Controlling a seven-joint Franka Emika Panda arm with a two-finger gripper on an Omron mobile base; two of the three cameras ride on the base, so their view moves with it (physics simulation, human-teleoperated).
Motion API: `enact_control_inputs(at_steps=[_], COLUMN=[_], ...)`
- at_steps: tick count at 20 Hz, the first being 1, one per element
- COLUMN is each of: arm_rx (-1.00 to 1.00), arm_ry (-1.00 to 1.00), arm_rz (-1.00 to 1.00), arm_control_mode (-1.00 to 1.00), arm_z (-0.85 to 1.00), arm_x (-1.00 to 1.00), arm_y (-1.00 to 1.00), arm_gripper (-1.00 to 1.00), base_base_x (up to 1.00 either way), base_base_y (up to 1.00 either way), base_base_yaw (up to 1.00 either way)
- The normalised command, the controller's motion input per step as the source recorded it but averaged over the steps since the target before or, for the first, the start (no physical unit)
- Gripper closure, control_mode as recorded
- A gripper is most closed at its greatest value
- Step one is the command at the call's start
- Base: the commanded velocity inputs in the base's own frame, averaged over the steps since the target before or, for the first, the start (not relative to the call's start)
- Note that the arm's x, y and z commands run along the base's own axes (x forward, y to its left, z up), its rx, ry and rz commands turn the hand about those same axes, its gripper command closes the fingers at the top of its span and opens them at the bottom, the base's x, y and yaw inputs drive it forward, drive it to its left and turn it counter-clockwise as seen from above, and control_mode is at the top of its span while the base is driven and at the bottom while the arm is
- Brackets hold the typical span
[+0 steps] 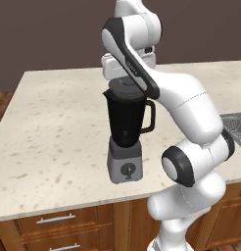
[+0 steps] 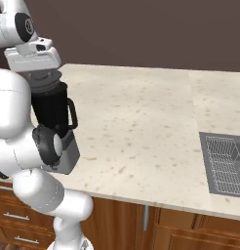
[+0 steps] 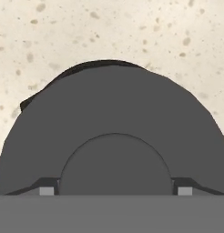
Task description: Close the lid blender by securely placing the lid on top.
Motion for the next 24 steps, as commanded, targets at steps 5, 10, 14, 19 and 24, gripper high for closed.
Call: enact_control_inputs(at_steps=[5,10,14,19,24], arm_rx=[0.00,0.00,0.00,0.00,0.00], arm_ry=[0.00,0.00,0.00,0.00,0.03], arm_rz=[0.05,0.08,0.08,0.08,0.10], arm_control_mode=[-1.00,-1.00,-1.00,-1.00,-1.00], arm_z=[-0.09,-0.22,-0.23,-0.15,-0.25], arm_x=[0.20,0.02,0.01,0.08,0.00], arm_y=[0.00,0.00,0.00,0.00,0.03], arm_gripper=[1.00,1.00,1.00,1.00,1.00], base_base_x=[0.00,0.00,0.00,0.00,0.00], base_base_y=[0.00,0.00,0.00,0.00,0.00], base_base_yaw=[0.00,0.00,0.00,0.00,0.00])
